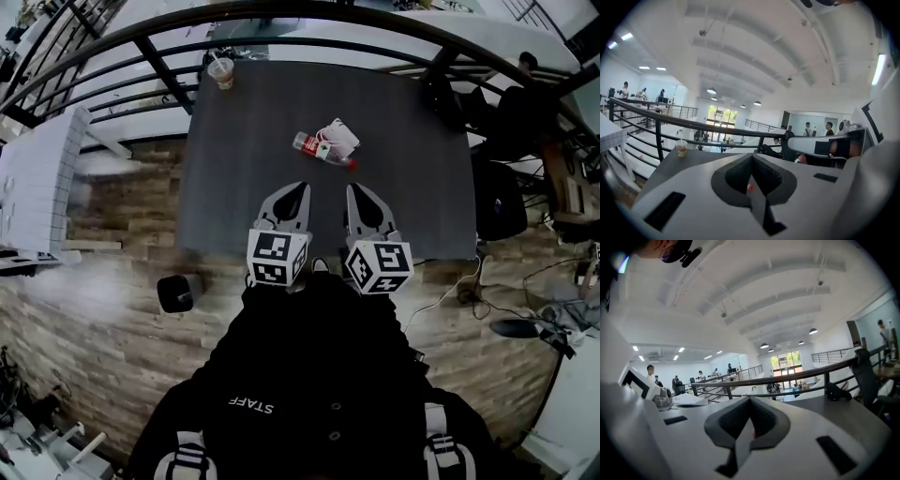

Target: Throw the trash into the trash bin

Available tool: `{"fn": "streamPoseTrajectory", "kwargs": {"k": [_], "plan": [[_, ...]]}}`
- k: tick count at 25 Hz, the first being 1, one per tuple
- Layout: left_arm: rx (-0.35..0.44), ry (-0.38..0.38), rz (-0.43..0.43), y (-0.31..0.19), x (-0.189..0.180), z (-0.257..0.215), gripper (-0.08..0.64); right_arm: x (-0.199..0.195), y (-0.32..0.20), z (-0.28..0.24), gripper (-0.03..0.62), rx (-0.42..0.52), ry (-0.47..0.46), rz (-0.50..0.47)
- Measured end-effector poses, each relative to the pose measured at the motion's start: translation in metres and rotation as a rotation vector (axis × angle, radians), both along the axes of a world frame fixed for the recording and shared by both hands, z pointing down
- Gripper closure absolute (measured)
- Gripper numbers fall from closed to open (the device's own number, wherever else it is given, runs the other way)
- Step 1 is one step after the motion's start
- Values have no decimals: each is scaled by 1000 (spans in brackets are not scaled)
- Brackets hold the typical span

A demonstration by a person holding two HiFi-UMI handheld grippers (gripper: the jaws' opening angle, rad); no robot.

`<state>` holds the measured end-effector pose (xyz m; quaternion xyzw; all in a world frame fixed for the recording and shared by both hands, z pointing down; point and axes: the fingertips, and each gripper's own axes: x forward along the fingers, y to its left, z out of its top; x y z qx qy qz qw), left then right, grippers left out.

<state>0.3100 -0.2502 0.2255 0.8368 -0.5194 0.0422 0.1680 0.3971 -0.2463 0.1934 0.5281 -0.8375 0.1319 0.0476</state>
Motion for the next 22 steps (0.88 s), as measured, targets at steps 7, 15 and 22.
{"fn": "streamPoseTrajectory", "kwargs": {"k": [7,15,22], "plan": [[71,-23,12,2,13,-30,560,12,12,-26,578,76,1,22],[97,-36,18,4,26,-36,560,15,13,-31,578,100,-19,4],[133,-76,12,4,19,-35,561,10,13,-25,578,97,-22,-13]]}}
